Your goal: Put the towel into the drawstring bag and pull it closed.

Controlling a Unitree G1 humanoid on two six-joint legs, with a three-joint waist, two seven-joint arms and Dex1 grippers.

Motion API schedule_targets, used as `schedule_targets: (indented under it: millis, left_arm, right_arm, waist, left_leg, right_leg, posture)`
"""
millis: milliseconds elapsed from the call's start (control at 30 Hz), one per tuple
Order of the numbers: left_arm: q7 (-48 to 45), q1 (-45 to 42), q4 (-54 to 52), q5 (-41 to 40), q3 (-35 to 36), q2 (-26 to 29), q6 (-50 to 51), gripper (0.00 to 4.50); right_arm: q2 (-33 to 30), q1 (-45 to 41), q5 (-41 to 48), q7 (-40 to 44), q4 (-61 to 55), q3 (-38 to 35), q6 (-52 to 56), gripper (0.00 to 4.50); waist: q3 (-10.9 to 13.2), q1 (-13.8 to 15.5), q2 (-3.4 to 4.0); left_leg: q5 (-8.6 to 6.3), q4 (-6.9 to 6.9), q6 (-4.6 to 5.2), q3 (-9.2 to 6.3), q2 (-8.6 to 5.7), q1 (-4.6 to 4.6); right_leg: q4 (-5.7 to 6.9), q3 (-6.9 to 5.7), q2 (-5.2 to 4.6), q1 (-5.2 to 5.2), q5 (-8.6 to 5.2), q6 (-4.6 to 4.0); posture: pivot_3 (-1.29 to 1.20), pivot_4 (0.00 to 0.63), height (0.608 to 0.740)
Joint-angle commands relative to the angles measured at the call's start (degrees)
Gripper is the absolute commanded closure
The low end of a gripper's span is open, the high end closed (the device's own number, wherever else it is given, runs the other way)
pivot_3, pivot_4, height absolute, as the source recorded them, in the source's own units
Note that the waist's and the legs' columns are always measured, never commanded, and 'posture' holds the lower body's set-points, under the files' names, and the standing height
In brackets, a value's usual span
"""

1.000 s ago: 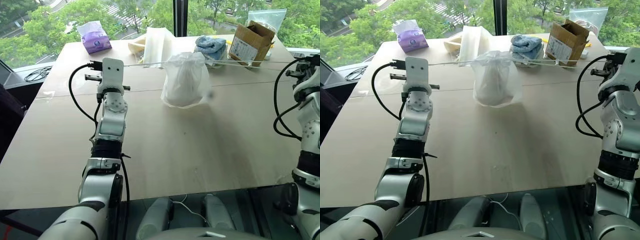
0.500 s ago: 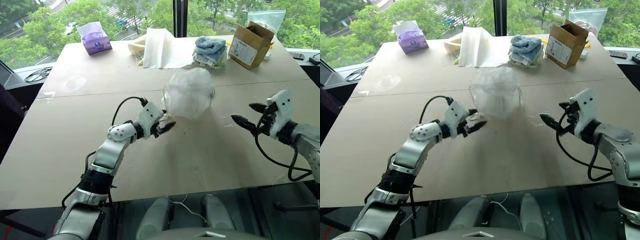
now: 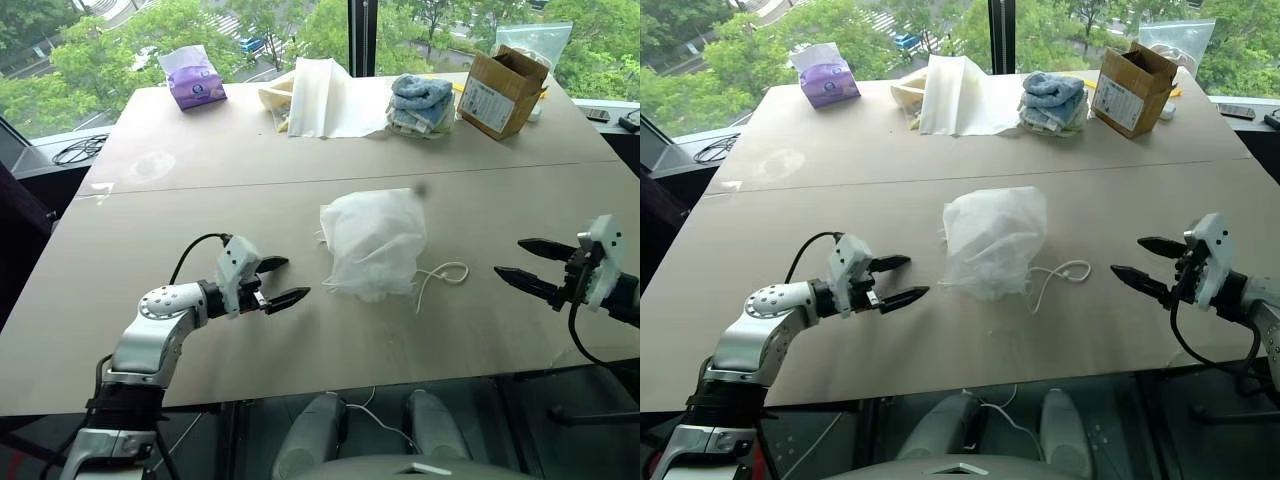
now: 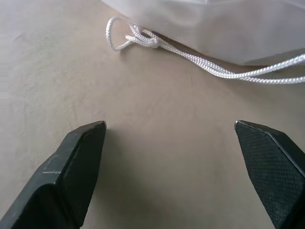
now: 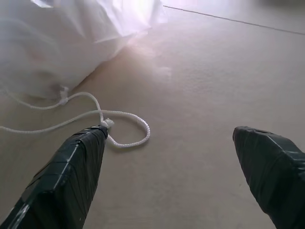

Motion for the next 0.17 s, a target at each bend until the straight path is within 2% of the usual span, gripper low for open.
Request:
schedule_targets:
  millis: [33, 167]
  left_arm:
    - [-1.6, 0.6, 0.2, -1.2, 3.8, 2.6, -0.8, 0.05]
    - [-1.1, 0.7, 1.1, -1.6, 5.5, 2.3, -0.9, 0.05]
  right_arm:
    - [0.5, 1.4, -0.1, 4.0, 1.4, -2.8, -6.8, 0.00]
    - [0.8, 2.2, 0.5, 4.7, 2.1, -2.5, -7.4, 0.00]
  waist:
    - [0.0, 0.0, 0.02]
    - [0.0, 0.0, 0.02]
  left_leg:
    - [0.00, 0.00, 0.00, -0.01, 0.00, 0.00]
    - [-0.02, 0.00, 0.04, 0.03, -0.01, 0.00]
  right_leg:
    - [0.00, 0.00, 0.00, 0.00, 0.00, 0.00]
    - [-0.02, 0.04, -0.03, 0.01, 0.00, 0.00]
  posture:
    - [0.00, 0.150, 0.740]
    - [0.00, 0.150, 0.740]
